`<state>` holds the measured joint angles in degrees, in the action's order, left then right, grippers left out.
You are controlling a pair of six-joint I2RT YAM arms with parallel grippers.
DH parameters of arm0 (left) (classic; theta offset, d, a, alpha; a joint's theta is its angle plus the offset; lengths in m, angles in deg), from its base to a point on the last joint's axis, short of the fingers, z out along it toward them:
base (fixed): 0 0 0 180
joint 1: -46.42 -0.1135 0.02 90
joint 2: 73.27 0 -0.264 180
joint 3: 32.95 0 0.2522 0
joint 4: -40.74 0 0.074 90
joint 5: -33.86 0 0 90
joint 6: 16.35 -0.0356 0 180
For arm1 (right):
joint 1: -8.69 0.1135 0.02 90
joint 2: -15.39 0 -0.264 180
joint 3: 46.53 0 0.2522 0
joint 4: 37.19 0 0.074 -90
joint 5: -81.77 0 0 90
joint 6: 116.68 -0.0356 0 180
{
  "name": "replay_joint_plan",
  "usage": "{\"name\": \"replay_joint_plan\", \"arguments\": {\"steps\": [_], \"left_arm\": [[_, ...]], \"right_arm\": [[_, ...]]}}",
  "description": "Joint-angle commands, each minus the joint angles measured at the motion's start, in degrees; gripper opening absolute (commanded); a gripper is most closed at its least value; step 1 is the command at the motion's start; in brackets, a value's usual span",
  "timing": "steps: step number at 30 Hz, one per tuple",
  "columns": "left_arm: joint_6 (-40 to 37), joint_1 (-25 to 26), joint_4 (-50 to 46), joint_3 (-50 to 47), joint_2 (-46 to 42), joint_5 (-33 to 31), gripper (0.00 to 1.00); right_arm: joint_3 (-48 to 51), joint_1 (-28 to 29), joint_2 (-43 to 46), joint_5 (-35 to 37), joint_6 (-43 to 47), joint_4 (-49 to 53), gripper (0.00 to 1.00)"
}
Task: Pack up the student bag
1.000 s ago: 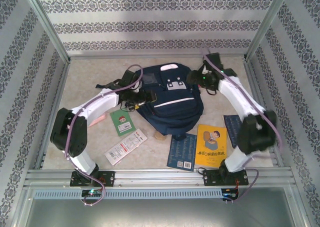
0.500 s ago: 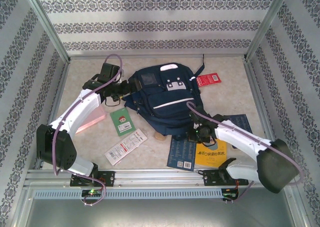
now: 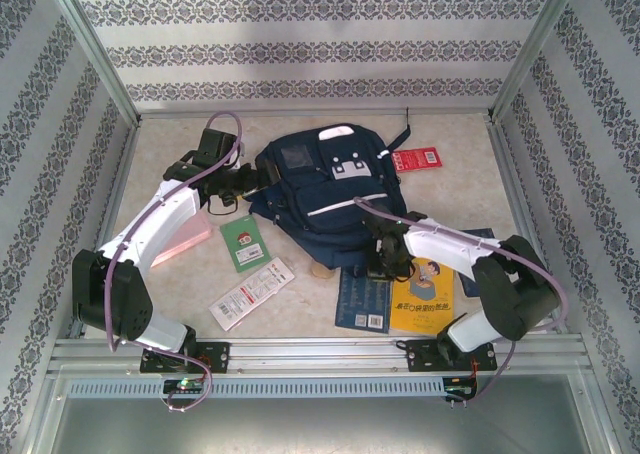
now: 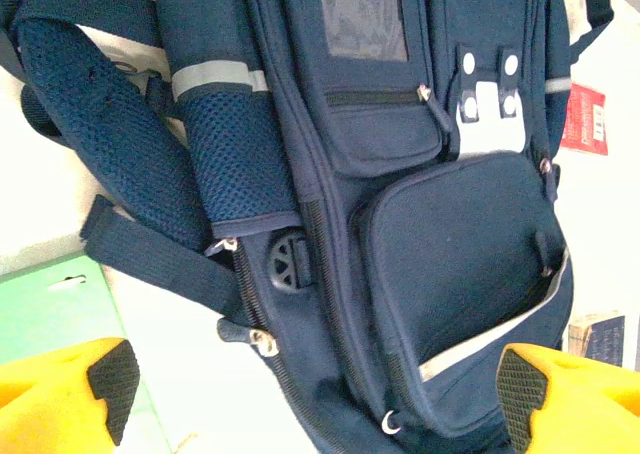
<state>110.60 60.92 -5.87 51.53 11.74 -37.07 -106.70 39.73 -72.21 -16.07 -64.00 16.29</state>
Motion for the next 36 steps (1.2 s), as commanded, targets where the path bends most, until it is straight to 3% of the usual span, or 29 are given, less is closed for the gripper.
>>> {"name": "replay_joint_plan", "arguments": {"steps": [1,5,10,14,16,20,23,29,32,36], "left_arm": [[-2.35,-0.72,-1.57,-1.28,0.59,-1.34,0.92],[-3.67,-0.66,-0.35,-2.23,2.28,-0.26,0.89],[-4.31,-0.56,5.86,-6.57,-0.66,-0.9,0.87],[-4.75,-0.59,9.5,-8.59,-2.94,-2.16,0.87],[-5.13,-0.55,10.25,-8.21,-2.27,-0.2,0.86],[-5.71,-0.56,11.48,-7.71,-0.86,5.85,0.84],[-8.12,-0.53,10.47,-7.78,-1.11,6.33,0.81],[-11.33,-0.91,6.42,-8.72,-6.34,-3.54,0.81],[-9.03,-1.76,4.7,-9.55,-9.87,-10.75,0.82],[-7.26,-3.15,5.47,-12.03,-13.55,-13.74,0.84]], "right_arm": [[-1.16,-3.43,-5.75,10.39,2.41,-6.61,0.0],[-5.23,-3.71,-4.0,10.55,4.9,-5.05,0.0],[-6.43,-2.34,10.17,8.44,11.5,0.45,0.0],[-11.21,-2.19,17.85,-1.19,16.67,2.53,0.28],[-14.04,-1.91,17.97,-2.73,19.26,-0.06,0.35],[-22.29,-2.0,9.45,-9.6,28.44,-6.08,0.41],[-32.54,0.93,-0.02,-5.58,34.99,-4.12,0.46],[-50.42,6.54,-17.64,1.65,42.08,4.54,0.52],[-54.09,8.13,-22.26,2.95,41.76,5.73,0.55],[-55.86,9.52,-26.17,4.94,41.63,6.01,0.55]]}}
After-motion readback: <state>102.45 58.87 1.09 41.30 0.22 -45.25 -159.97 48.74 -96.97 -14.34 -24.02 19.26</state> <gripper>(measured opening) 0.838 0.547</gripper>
